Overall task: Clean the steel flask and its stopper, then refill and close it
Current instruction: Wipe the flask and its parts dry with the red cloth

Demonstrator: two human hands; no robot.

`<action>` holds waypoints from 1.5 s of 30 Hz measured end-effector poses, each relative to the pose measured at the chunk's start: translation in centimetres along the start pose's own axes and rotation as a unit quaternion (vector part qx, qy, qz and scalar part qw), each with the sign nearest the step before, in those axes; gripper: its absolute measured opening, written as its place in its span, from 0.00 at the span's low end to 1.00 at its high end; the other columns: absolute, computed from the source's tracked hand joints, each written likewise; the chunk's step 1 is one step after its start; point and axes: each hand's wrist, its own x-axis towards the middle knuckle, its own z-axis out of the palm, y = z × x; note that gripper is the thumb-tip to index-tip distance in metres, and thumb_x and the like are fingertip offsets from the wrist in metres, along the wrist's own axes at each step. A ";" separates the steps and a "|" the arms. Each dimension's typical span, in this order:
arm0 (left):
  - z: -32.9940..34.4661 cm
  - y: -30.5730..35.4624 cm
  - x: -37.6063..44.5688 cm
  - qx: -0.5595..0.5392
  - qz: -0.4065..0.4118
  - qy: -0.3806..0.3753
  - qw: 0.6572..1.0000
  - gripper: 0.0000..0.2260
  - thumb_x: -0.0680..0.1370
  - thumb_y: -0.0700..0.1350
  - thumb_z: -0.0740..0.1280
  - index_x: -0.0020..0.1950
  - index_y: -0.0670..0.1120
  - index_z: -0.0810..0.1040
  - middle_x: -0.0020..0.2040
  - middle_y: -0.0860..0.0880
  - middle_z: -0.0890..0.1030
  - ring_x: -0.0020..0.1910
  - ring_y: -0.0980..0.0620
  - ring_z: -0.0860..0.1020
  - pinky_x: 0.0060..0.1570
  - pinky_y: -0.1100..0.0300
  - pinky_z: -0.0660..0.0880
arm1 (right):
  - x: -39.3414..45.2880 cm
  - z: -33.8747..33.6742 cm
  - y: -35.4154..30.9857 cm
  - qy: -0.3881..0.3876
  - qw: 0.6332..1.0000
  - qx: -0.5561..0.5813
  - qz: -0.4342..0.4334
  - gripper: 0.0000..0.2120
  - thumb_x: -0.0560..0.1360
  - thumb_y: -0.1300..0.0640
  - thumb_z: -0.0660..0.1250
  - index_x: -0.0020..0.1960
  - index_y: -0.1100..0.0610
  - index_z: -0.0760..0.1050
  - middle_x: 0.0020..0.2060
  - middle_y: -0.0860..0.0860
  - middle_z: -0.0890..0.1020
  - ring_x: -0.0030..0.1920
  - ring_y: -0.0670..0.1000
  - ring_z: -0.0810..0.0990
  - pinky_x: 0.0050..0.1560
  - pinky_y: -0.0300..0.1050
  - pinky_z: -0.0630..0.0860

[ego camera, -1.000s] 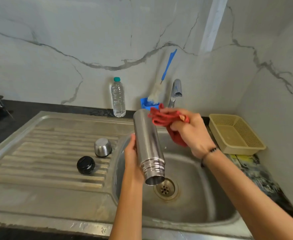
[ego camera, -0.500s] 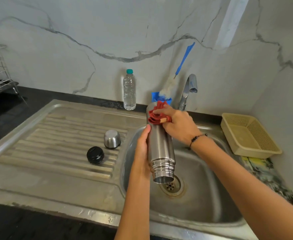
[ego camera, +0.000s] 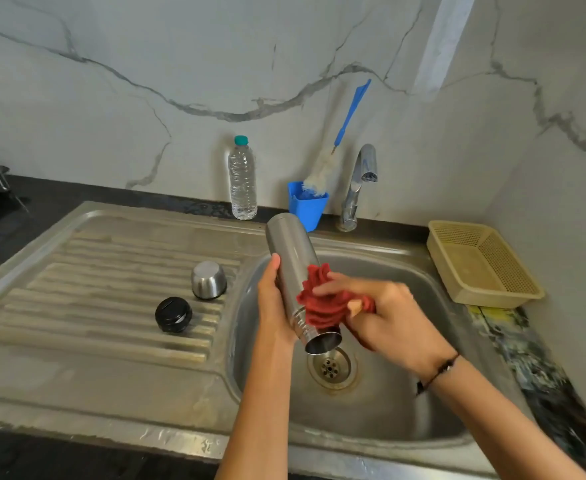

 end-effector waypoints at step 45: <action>2.1 1.0 -2.2 0.117 0.011 -0.023 0.993 0.25 0.74 0.56 0.64 0.60 0.37 0.77 0.40 0.41 0.81 0.36 0.46 0.80 0.35 0.58 0.78 | 10.5 -2.3 -2.4 0.108 0.984 -0.140 -0.003 0.22 0.70 0.64 0.59 0.61 0.48 0.77 0.57 0.52 0.81 0.59 0.57 0.77 0.60 0.51 0.73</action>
